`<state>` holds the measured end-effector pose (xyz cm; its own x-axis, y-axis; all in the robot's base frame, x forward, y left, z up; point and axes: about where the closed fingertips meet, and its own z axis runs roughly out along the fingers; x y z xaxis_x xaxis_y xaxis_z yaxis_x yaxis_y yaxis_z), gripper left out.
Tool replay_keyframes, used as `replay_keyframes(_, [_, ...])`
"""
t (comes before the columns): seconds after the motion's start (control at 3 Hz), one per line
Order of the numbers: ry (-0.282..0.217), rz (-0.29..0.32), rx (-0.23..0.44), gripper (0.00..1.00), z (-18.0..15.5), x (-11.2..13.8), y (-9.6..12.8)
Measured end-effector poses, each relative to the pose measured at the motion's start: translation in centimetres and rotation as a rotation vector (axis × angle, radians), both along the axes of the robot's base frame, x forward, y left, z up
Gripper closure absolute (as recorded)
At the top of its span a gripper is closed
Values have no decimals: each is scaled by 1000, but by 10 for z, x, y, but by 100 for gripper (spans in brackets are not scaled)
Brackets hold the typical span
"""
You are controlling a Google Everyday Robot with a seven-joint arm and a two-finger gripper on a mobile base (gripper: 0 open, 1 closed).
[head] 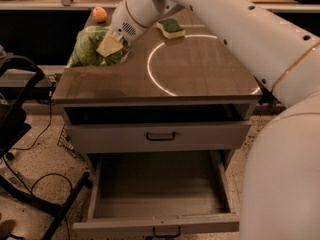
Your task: Move green jalapeno chip bag near sponge
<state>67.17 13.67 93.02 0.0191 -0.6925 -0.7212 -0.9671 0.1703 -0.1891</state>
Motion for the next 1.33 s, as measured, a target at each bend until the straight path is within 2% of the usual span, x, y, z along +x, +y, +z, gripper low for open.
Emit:
replay_keyframes(0.33, [0,0,0,100,0,0,0])
replay_keyframes(0.67, [-92,-131,-43,100,54,40,-27])
replay_keyframes(1.0, [-158,-299,-69,100,101,79,-67])
replay_keyframes(1.33, [-195,-492,-82,100,129,107,-121])
